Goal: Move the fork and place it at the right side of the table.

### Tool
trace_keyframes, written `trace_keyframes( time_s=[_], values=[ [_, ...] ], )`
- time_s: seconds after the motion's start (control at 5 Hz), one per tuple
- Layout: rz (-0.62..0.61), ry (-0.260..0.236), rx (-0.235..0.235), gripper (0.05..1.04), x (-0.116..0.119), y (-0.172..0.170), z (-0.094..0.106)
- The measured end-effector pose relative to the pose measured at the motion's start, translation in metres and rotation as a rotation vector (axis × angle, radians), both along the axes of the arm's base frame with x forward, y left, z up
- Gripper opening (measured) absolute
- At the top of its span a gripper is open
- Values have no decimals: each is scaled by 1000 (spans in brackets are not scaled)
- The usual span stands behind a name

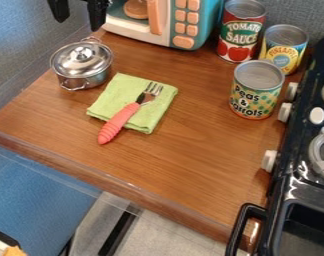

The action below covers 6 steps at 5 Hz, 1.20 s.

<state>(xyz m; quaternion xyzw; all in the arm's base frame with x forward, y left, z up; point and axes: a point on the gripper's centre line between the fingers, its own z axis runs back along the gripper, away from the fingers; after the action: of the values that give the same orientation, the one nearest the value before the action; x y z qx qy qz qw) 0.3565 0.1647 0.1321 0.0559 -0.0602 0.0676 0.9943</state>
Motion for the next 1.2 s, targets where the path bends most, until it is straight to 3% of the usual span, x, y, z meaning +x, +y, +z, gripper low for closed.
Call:
trace_keyframes(
  time_s=[0.4,0.8,1.2],
  values=[
    [-41,91,-23,1001,-11,-21,-41],
    [-120,90,-17,1001,-45,-67,-56],
    [-186,75,-38,1001,-57,-101,-68]
  ],
)
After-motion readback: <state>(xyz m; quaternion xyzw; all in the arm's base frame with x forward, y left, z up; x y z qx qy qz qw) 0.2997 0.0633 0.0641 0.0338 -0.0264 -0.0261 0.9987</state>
